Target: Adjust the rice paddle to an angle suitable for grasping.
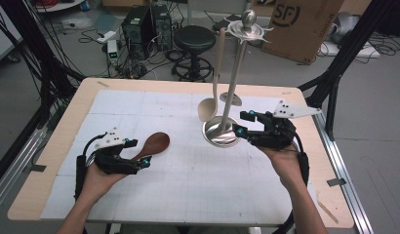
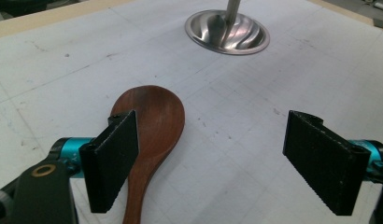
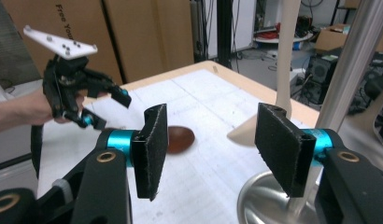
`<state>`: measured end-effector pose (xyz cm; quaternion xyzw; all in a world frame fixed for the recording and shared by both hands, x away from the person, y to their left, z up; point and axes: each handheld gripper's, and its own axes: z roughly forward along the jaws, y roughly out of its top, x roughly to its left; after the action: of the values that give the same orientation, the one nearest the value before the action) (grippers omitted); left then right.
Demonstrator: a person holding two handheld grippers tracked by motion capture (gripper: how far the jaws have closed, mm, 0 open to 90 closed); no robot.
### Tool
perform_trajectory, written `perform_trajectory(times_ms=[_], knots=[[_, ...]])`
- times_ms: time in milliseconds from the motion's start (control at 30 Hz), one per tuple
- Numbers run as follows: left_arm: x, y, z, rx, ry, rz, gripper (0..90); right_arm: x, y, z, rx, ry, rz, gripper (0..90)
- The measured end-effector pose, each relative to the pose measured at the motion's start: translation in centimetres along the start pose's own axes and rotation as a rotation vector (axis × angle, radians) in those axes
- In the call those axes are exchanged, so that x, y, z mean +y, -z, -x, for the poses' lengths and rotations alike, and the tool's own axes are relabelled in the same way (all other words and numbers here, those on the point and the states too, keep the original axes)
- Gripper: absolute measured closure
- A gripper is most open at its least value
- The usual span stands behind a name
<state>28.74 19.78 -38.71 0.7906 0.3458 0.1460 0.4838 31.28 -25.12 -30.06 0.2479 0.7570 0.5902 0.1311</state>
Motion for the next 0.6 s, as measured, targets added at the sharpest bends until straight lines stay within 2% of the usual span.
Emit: perform_trajectory(times_ms=[300,600], knots=[[-0.6,0.4,-0.7,0.025,0.01,-0.005,19.7,-3.0,-0.3,-0.5,-0.006,-0.026,-0.034,37.7],[-1.2,0.4,-1.2,0.054,0.001,-0.04,21.3,-5.7,-0.2,-0.7,-0.017,-0.054,-0.041,35.0]])
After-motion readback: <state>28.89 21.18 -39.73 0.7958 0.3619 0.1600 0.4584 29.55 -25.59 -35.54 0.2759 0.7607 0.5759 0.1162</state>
